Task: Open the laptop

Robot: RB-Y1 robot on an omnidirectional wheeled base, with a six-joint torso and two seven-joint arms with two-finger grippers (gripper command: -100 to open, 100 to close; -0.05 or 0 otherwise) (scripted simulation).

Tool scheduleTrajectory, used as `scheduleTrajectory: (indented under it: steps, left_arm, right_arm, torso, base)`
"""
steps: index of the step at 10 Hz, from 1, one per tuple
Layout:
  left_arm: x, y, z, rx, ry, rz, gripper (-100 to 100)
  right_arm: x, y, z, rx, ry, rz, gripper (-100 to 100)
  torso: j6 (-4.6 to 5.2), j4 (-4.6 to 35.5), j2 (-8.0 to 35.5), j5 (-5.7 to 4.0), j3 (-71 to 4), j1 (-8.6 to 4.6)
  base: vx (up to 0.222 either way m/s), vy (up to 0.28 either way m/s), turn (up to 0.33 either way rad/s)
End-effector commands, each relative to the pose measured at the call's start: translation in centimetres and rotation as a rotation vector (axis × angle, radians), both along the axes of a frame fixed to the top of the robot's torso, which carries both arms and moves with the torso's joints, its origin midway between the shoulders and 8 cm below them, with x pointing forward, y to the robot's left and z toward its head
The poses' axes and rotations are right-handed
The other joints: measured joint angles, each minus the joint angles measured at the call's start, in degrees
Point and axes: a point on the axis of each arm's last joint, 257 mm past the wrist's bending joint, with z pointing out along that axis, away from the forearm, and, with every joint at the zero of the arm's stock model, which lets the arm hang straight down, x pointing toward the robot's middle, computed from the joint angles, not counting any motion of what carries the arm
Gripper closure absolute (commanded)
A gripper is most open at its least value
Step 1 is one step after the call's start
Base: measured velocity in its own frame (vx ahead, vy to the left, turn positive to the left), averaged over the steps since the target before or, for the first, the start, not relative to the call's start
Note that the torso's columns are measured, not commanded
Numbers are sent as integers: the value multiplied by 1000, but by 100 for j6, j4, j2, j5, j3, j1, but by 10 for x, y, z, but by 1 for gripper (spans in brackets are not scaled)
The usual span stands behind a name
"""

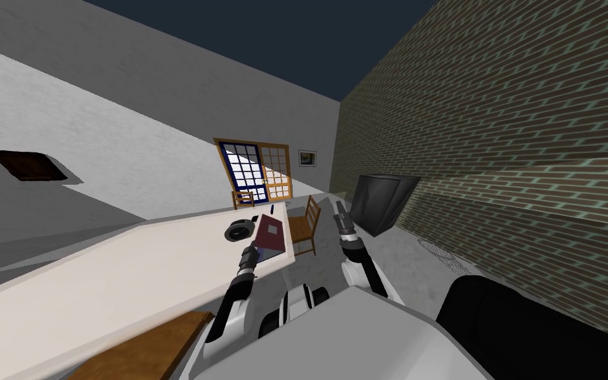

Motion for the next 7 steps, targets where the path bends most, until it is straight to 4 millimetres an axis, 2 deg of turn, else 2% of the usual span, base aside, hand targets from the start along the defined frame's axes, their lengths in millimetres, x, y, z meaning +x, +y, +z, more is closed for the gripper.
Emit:
scheduleTrajectory:
  steps: [1, 3, 4, 5, 7]
  left_arm:
    - [1, -3, -6, -44, -2, 1, 100]
    - [-6, -4, -25, -141, -1, 2, 100]
    - [-6, -3, -23, -140, -13, 3, 100]
    - [-4, -2, -14, -132, -2, 0, -100]
    - [-3, -2, -8, -132, -2, -1, -100]
  right_arm:
    - [0, 0, 0, 0, 0, 0, 0]
    - [0, 0, 0, 0, 0, 0, 0]
    - [0, 0, 0, 0, 0, 0, 0]
    - [0, 0, 0, 0, 0, 0, 0]
    - [0, 0, 0, 0, 0, 0, 0]
  torso:
    - [-4, 1, 2, 2, 1, 11]
    - [0, 1, -1, -4, -1, -14]
    - [3, -2, -5, 1, -2, -5]
    - [0, 1, -5, 0, -3, -2]
    - [-2, -1, 3, -2, 2, -11]
  base:
    - [-9, 47, -4]
    - [10, 40, -50]
    - [14, 42, -27]
    - [3, 12, 19]
    - [-4, -12, 15]
